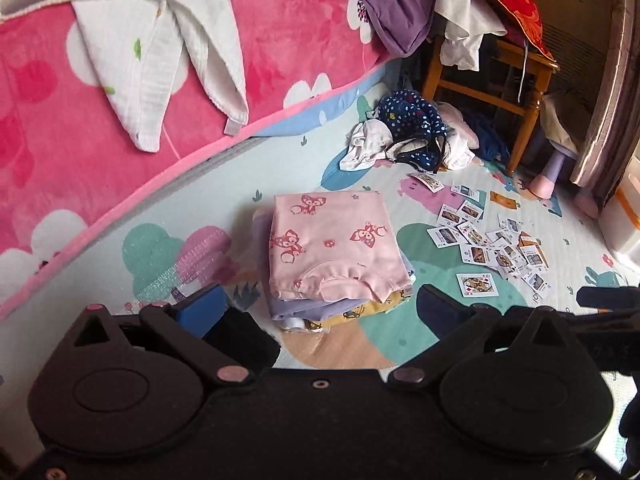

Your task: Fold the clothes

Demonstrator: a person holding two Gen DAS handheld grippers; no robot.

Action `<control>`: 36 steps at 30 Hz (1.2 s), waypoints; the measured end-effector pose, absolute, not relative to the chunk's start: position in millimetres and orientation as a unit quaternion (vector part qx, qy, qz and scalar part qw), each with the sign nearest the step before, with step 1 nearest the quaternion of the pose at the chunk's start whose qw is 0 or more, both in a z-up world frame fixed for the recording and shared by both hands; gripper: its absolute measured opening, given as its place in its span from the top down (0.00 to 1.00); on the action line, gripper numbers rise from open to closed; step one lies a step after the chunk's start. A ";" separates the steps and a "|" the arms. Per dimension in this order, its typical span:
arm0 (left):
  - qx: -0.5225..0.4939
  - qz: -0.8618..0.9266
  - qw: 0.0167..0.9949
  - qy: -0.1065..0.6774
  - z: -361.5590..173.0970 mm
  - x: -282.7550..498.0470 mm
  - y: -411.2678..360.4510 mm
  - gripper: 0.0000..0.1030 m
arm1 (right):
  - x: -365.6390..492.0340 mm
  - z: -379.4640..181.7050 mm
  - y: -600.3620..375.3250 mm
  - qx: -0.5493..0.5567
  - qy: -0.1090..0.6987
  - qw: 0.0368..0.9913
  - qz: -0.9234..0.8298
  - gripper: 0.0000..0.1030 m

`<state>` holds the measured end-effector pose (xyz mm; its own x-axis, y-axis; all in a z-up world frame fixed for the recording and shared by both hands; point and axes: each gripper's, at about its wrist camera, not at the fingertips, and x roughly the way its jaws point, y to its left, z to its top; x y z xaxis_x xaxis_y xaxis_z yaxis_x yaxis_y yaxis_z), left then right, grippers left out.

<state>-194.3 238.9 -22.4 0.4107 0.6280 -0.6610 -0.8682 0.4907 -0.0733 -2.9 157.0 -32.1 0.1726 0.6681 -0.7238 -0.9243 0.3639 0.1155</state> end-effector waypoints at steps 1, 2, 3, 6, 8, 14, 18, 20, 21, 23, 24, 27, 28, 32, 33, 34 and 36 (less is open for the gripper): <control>-0.207 0.461 0.813 0.290 -21.9 -193.9 238.0 0.00 | -3.1 -30.4 156.6 -0.176 0.356 0.745 0.535 0.00; -0.207 0.462 0.812 0.291 -21.2 -194.2 237.1 0.00 | -3.4 -28.6 156.3 -0.174 0.355 0.746 0.535 0.00; -0.207 0.463 0.811 0.292 -20.7 -194.7 236.3 0.00 | -3.7 -26.8 156.0 -0.171 0.354 0.747 0.536 0.00; -0.207 0.466 0.807 0.297 -19.5 -197.1 233.5 0.00 | -4.4 -21.5 155.1 -0.162 0.350 0.750 0.537 0.00; -0.205 0.470 0.804 0.301 -18.5 -198.9 231.2 0.00 | -5.0 -18.0 154.4 -0.157 0.347 0.752 0.537 0.00; -0.199 0.478 0.799 0.306 -12.9 -203.6 227.3 0.00 | -7.9 -8.0 153.3 -0.157 0.332 0.762 0.534 0.00; -0.199 0.476 0.797 0.315 -10.5 -203.5 225.1 0.00 | -10.2 -5.1 151.1 -0.159 0.331 0.761 0.535 0.00; -0.200 0.477 0.795 0.317 -9.5 -203.8 224.2 0.00 | -12.3 -4.7 150.2 -0.162 0.331 0.759 0.536 0.00; -0.200 0.478 0.794 0.318 -9.0 -203.9 223.8 0.00 | -14.1 -4.4 149.5 -0.164 0.331 0.758 0.538 0.00; -0.201 0.479 0.792 0.320 -8.7 -203.7 223.3 0.00 | -16.6 -3.4 148.5 -0.166 0.332 0.755 0.540 0.00; -0.201 0.480 0.791 0.321 -8.6 -203.6 222.9 0.00 | -17.8 -2.9 148.1 -0.166 0.333 0.754 0.541 0.00; -0.201 0.483 0.789 0.321 -7.4 -203.6 221.4 0.00 | -20.4 -2.6 146.9 -0.172 0.331 0.754 0.541 0.00; -0.202 0.484 0.789 0.321 -7.2 -203.9 221.1 0.00 | -21.3 -2.7 146.7 -0.176 0.330 0.754 0.540 0.00; -0.203 0.485 0.787 0.322 -7.1 -204.5 219.6 0.00 | -22.5 -4.2 144.9 -0.179 0.332 0.752 0.540 0.00; -0.203 0.486 0.786 0.323 -7.0 -204.4 219.0 0.00 | -22.5 -4.6 144.6 -0.179 0.333 0.752 0.540 0.00; -0.202 0.486 0.786 0.324 -6.5 -204.4 218.5 0.00 | -22.4 -4.8 144.5 -0.179 0.334 0.751 0.540 0.00; -0.200 0.486 0.786 0.326 -5.8 -204.3 217.9 0.00 | -22.4 -4.9 144.4 -0.180 0.335 0.751 0.539 0.00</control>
